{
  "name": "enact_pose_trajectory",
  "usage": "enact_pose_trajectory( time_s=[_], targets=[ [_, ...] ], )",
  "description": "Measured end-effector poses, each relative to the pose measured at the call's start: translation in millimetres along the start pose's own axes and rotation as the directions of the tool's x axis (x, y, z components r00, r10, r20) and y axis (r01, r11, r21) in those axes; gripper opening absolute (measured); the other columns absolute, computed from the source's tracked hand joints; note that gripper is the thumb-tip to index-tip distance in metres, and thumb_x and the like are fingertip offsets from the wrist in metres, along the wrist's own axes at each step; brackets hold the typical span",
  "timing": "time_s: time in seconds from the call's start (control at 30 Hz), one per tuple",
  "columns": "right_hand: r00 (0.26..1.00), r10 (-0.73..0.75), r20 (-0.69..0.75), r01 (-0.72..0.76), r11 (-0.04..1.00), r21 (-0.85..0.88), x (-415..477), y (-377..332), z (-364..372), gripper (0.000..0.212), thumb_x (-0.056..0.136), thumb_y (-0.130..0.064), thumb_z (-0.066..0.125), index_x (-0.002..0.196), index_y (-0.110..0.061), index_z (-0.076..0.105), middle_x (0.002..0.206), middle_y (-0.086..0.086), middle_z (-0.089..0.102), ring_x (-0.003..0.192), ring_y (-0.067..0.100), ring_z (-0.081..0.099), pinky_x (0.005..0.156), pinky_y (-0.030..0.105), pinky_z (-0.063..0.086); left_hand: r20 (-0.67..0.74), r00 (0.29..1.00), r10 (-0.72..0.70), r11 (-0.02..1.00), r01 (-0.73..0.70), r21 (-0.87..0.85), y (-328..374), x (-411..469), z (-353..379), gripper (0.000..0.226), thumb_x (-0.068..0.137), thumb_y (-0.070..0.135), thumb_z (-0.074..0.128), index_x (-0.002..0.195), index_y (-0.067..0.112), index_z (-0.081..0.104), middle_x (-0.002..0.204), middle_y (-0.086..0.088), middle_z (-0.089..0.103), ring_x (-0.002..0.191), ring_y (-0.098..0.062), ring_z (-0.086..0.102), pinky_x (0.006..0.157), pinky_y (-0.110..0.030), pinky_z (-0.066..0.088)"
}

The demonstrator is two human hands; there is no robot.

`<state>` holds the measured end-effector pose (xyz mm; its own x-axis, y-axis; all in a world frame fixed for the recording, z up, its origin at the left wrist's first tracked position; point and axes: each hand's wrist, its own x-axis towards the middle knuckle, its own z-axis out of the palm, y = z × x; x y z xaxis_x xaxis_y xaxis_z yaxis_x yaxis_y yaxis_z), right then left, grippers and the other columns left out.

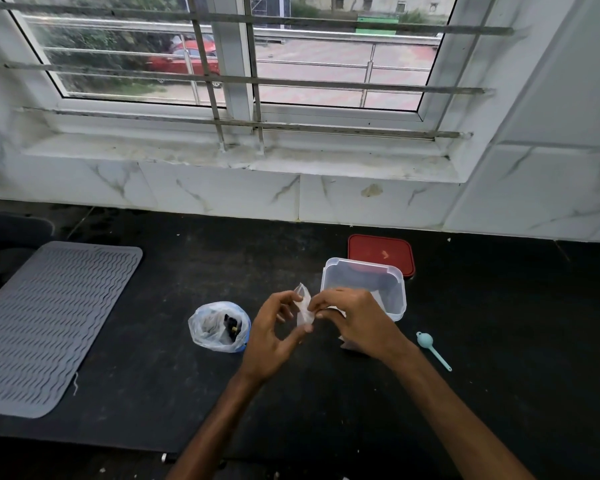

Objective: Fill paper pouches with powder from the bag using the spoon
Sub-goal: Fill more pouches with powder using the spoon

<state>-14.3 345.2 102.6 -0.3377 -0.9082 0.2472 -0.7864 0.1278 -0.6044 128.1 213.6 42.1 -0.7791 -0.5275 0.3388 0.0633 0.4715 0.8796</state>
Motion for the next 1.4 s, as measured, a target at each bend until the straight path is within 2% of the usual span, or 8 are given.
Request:
enact_pose_trajectory(
  time_s=[0.2, 0.4, 0.57, 0.73, 0.97, 1.1, 1.3, 1.4],
  targets=[
    [0.994, -0.087, 0.06, 0.088, 0.996, -0.002, 3, 7, -3, 0.013, 0.088, -0.011, 0.071, 0.099, -0.013, 0.075, 0.096, 0.003, 0.074, 0.087, 0.006, 0.068, 0.084, 0.015, 0.055, 0.235, 0.962, 0.138, 0.92, -0.212, 0.329, -6, 8, -13, 0.019, 0.097, 0.035, 0.055, 0.11, 0.023, 0.063, 0.103, 0.01, 0.055, 0.09, -0.004, 0.057, 0.073, -0.023, 0.052],
    [0.981, -0.139, 0.133, 0.186, 0.864, -0.468, 4, 7, -4, 0.037, 0.071, -0.013, 0.087, 0.104, -0.023, 0.074, 0.093, -0.001, 0.072, 0.085, 0.015, 0.065, 0.07, 0.031, 0.061, 0.298, 0.931, 0.212, 0.772, -0.346, 0.533, -5, 19, -25, 0.019, 0.095, 0.037, 0.053, 0.104, 0.022, 0.063, 0.097, 0.007, 0.059, 0.08, -0.005, 0.053, 0.063, -0.021, 0.048],
    [0.948, 0.006, 0.318, 0.107, 0.936, -0.336, 7, 2, -2, 0.038, 0.098, -0.028, 0.058, 0.135, -0.029, 0.055, 0.135, -0.006, 0.06, 0.113, 0.012, 0.057, 0.099, 0.031, 0.048, 0.36, 0.913, 0.192, 0.74, -0.376, 0.558, -8, 22, -23, 0.023, 0.093, 0.037, 0.053, 0.109, 0.025, 0.064, 0.102, 0.008, 0.062, 0.083, -0.006, 0.055, 0.066, -0.019, 0.047],
    [0.93, 0.189, 0.314, -0.036, 0.899, -0.437, 7, 3, -6, 0.033, 0.099, -0.035, 0.056, 0.132, -0.034, 0.055, 0.121, -0.001, 0.068, 0.106, 0.017, 0.065, 0.094, 0.037, 0.052, 0.391, 0.907, 0.158, 0.613, -0.401, 0.681, -5, 29, -34, 0.025, 0.075, 0.033, 0.083, 0.094, 0.028, 0.067, 0.097, 0.008, 0.061, 0.078, -0.007, 0.056, 0.062, -0.02, 0.043],
    [0.876, 0.194, 0.443, -0.017, 0.928, -0.372, 5, 2, -2, 0.05, 0.097, -0.034, 0.057, 0.144, -0.041, 0.04, 0.137, -0.008, 0.057, 0.118, 0.014, 0.055, 0.096, 0.035, 0.046, 0.488, 0.844, 0.225, 0.544, -0.524, 0.656, 6, 38, -30, 0.04, 0.068, 0.03, 0.088, 0.1, 0.034, 0.063, 0.101, 0.005, 0.061, 0.081, -0.009, 0.057, 0.064, -0.02, 0.037],
    [0.856, 0.26, 0.448, -0.037, 0.893, -0.448, 2, 4, 4, 0.037, 0.097, -0.035, 0.059, 0.133, -0.029, 0.056, 0.134, -0.007, 0.058, 0.116, 0.014, 0.052, 0.095, 0.036, 0.046, 0.569, 0.793, 0.217, 0.442, -0.6, 0.667, 5, 32, -26, 0.037, 0.064, 0.034, 0.089, 0.095, 0.034, 0.069, 0.102, 0.005, 0.061, 0.084, -0.01, 0.058, 0.062, -0.023, 0.043],
    [0.827, 0.325, 0.458, -0.059, 0.862, -0.503, -1, 3, 17, 0.047, 0.1, -0.027, 0.055, 0.144, -0.037, 0.042, 0.12, 0.005, 0.066, 0.107, 0.023, 0.065, 0.095, 0.043, 0.054, 0.519, 0.833, 0.192, 0.52, -0.535, 0.666, -1, 26, -22, 0.036, 0.069, 0.033, 0.086, 0.099, 0.035, 0.068, 0.111, 0.005, 0.06, 0.089, -0.009, 0.059, 0.066, -0.022, 0.044],
    [0.816, 0.335, 0.472, -0.055, 0.857, -0.513, -4, 2, 17, 0.041, 0.097, -0.018, 0.057, 0.137, -0.026, 0.053, 0.118, 0.007, 0.066, 0.106, 0.023, 0.064, 0.098, 0.045, 0.052, 0.448, 0.873, 0.191, 0.628, -0.46, 0.628, -3, 19, -21, 0.043, 0.072, 0.037, 0.083, 0.109, 0.034, 0.061, 0.118, 0.007, 0.058, 0.097, -0.01, 0.061, 0.074, -0.02, 0.046]
  ],
)
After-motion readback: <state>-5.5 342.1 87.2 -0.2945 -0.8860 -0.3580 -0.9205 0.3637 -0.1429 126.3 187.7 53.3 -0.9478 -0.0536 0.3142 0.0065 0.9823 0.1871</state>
